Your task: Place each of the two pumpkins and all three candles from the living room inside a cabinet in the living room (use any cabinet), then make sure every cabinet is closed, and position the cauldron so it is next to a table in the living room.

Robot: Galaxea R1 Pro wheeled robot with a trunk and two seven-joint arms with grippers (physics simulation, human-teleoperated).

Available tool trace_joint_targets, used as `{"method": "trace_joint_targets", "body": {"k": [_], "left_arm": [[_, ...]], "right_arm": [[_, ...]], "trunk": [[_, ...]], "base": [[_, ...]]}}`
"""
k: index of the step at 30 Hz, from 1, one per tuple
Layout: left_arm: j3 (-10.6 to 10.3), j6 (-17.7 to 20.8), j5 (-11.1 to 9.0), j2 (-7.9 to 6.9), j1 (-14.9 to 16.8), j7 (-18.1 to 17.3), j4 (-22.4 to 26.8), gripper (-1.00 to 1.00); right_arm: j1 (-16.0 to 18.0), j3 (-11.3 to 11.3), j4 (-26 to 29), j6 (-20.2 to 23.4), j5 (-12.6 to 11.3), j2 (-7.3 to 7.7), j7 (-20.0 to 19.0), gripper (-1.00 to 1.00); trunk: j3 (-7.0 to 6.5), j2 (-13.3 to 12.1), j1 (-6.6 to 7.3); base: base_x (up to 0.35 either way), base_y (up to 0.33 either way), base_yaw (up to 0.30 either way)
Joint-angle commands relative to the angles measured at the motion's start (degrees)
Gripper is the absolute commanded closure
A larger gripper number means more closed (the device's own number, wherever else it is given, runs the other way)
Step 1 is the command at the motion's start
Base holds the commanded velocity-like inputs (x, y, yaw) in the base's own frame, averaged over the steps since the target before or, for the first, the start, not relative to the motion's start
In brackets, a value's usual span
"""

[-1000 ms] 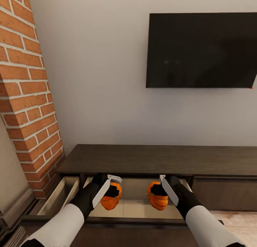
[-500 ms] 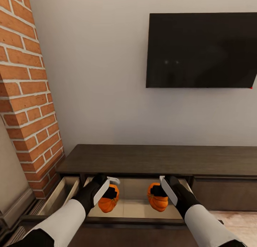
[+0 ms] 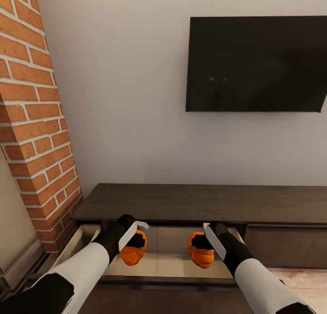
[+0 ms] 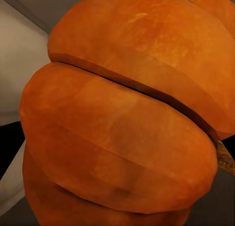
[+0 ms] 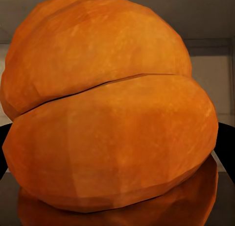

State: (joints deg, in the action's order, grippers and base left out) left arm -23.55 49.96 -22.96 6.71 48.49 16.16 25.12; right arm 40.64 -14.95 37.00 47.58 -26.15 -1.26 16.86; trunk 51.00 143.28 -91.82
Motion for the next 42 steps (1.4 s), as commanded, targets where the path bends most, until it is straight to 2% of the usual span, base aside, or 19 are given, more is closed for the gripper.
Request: {"method": "trace_joint_targets", "body": {"k": [1,11,26,33,42], "left_arm": [[-0.4,0.0,-0.8,-0.07,0.2,0.4,-0.2,1.0],[-0.3,-0.5,-0.8,-0.13,0.5,0.0,-0.5,1.0],[-0.3,-0.6,-0.8,-0.14,0.6,-0.1,0.1,1.0],[-0.3,-0.6,-0.8,-0.08,0.6,-0.2,0.2,1.0],[-0.3,-0.8,-0.7,-0.03,0.6,-0.2,0.3,1.0]], "right_arm": [[0.0,-0.2,0.1,0.1,-0.7,0.03,0.4,1.0],[0.0,-0.1,0.4,0.2,-0.8,0.12,0.1,1.0],[0.0,0.0,0.4,0.4,-1.0,0.28,-0.1,1.0],[0.0,0.1,0.4,0.4,-1.2,0.56,-0.1,1.0],[0.0,0.2,0.4,0.4,-0.8,0.73,-0.2,1.0]], "trunk": [[0.06,0.0,0.01],[0.13,0.0,0.01],[1.42,0.0,0.01],[2.01,0.0,0.01],[2.11,0.0,0.01]], "base": [[0.0,0.0,0.0],[0.0,0.0,0.0],[0.002,0.0,0.0],[0.094,0.0,0.0],[0.163,-0.004,0.0]]}}
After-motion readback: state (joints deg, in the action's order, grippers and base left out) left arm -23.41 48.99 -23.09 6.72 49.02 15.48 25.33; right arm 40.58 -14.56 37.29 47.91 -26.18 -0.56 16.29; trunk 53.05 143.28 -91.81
